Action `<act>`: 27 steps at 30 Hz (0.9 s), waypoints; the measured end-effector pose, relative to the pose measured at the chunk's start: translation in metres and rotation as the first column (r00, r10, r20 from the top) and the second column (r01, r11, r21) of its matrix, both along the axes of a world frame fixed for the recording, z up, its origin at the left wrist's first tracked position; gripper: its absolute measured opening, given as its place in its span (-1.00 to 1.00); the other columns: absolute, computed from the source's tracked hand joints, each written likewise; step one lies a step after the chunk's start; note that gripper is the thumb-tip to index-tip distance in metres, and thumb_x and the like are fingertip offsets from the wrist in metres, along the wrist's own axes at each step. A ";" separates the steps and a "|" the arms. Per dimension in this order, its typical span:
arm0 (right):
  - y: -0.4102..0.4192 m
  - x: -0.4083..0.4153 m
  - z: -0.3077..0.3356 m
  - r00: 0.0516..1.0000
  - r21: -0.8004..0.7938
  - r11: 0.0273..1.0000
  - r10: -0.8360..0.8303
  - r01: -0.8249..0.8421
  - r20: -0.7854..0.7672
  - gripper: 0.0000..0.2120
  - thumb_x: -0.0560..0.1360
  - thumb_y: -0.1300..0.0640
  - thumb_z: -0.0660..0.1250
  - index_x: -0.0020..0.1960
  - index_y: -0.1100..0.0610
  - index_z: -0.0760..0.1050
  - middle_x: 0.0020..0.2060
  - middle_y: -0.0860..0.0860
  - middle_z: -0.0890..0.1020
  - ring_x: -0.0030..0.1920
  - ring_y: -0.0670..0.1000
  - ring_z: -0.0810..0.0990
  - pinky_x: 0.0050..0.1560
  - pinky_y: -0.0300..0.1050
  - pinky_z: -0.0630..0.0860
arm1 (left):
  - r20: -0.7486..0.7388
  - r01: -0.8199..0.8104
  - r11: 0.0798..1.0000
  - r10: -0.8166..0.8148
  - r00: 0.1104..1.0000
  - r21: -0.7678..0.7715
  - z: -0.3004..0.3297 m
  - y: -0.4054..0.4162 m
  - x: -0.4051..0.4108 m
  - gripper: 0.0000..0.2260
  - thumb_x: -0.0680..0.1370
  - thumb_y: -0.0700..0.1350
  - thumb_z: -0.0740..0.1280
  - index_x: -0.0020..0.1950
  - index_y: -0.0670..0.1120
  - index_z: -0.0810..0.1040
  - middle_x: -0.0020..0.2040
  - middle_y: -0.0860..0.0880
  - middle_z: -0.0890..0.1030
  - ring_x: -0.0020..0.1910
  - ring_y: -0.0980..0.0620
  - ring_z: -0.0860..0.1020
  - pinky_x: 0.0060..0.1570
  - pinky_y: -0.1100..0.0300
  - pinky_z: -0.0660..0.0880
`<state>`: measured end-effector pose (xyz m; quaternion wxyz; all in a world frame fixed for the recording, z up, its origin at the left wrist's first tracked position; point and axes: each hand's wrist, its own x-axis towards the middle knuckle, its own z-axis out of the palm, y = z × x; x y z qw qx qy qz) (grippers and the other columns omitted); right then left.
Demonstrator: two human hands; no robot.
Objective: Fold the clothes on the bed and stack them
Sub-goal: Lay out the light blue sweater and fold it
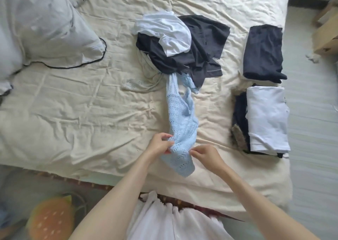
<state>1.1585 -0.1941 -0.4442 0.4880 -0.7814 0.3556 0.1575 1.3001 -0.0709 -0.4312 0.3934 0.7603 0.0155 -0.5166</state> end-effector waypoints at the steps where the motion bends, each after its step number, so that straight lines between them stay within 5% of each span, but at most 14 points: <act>1: 0.000 -0.002 0.001 0.994 0.087 0.991 -0.104 0.105 -0.019 -0.80 0.55 0.11 0.30 -0.05 0.21 0.64 -0.21 0.04 0.62 -0.19 -0.01 0.51 -0.15 -0.07 0.45 | 0.018 0.020 1.000 -0.020 1.000 -0.014 0.006 0.007 -0.006 -0.75 0.54 -0.32 0.31 0.22 -0.27 0.49 -0.16 -0.11 0.52 -0.35 0.08 0.46 -0.39 0.33 0.50; 4: 0.000 0.000 0.003 0.916 0.316 0.860 -0.381 0.402 -0.127 -0.71 0.59 0.03 0.22 0.22 0.15 0.51 -0.01 0.07 0.55 -0.07 0.01 0.50 -0.13 -0.08 0.49 | 0.095 0.154 0.987 -0.149 0.984 -0.043 0.025 0.024 -0.019 -0.83 0.54 -0.29 0.33 0.12 -0.19 0.57 -0.18 -0.04 0.56 -0.27 0.14 0.49 -0.31 0.39 0.44; 10: -0.004 0.027 0.001 0.791 0.524 0.595 -0.506 0.609 -0.345 -0.49 0.54 -0.14 0.26 0.39 0.08 0.30 0.37 0.08 0.31 0.22 0.20 0.45 -0.18 -0.02 0.54 | 0.208 0.303 0.950 -0.281 0.937 -0.081 0.064 0.057 -0.020 -0.86 0.49 -0.21 0.40 -0.10 0.05 0.62 -0.10 -0.16 0.66 -0.21 0.06 0.52 -0.12 0.20 0.42; 13: 0.010 0.046 -0.005 0.684 0.632 0.336 -0.575 0.698 -0.449 -0.59 0.56 -0.05 0.27 0.30 0.13 0.33 0.19 0.14 0.46 0.00 0.18 0.60 -0.09 -0.05 0.59 | 0.282 0.381 0.922 -0.347 0.894 -0.073 0.076 0.069 -0.009 -0.78 0.47 -0.23 0.42 -0.19 0.12 0.61 -0.28 0.15 0.64 -0.35 0.30 0.50 -0.28 0.46 0.37; 15: 0.021 0.059 -0.012 0.634 0.653 0.255 -0.633 0.713 -0.445 -0.85 0.60 0.14 0.23 0.12 0.19 0.40 -0.28 0.02 0.60 -0.36 -0.02 0.63 -0.31 -0.28 0.56 | 0.289 0.401 0.915 -0.372 0.882 -0.048 0.080 0.078 -0.005 -0.77 0.45 -0.23 0.44 -0.22 0.13 0.61 -0.39 0.23 0.59 -0.41 0.33 0.46 -0.36 0.51 0.32; 17: 0.029 0.070 -0.014 0.585 0.563 0.310 -0.701 0.766 -0.408 -0.91 0.59 0.33 0.18 -0.09 0.20 0.35 -0.58 0.04 0.41 -0.71 -0.14 0.36 -0.63 -0.34 0.36 | 0.290 0.375 0.925 -0.346 0.892 -0.052 0.081 0.089 -0.002 -0.78 0.45 -0.23 0.45 -0.20 0.12 0.62 -0.32 0.18 0.61 -0.33 0.27 0.50 -0.28 0.47 0.37; 20: 0.027 0.085 -0.003 0.623 0.460 0.465 -0.726 0.756 -0.291 -0.76 0.50 0.45 0.20 -0.27 0.22 0.29 -0.48 0.05 0.32 -0.74 -0.15 0.27 -0.65 -0.34 0.29 | 0.325 0.266 0.964 -0.252 0.911 0.001 0.079 0.106 0.005 -0.82 0.48 -0.21 0.42 -0.11 0.09 0.63 -0.14 0.14 0.64 -0.11 0.18 0.58 -0.07 0.32 0.46; 24: 0.013 0.095 0.035 0.904 0.097 0.901 -0.427 0.423 0.020 -0.85 0.40 0.33 0.33 -0.35 0.26 0.49 -0.45 0.13 0.48 -0.40 0.05 0.48 -0.27 -0.07 0.42 | 0.540 0.026 0.986 -0.112 0.834 0.164 0.079 0.126 0.024 -0.84 0.51 -0.19 0.38 0.06 -0.05 0.66 -0.09 0.07 0.61 -0.08 0.13 0.53 -0.09 0.35 0.34; 27: 0.001 0.107 0.076 0.955 -0.107 0.964 -0.219 0.244 0.202 -0.90 0.45 0.21 0.35 -0.10 0.25 0.58 -0.23 0.10 0.60 -0.14 0.06 0.56 -0.05 -0.05 0.46 | 0.549 0.080 0.977 -0.179 0.816 0.199 0.091 0.127 0.043 -0.85 0.49 -0.19 0.39 0.03 -0.04 0.66 -0.12 0.02 0.62 -0.07 0.07 0.55 -0.11 0.30 0.36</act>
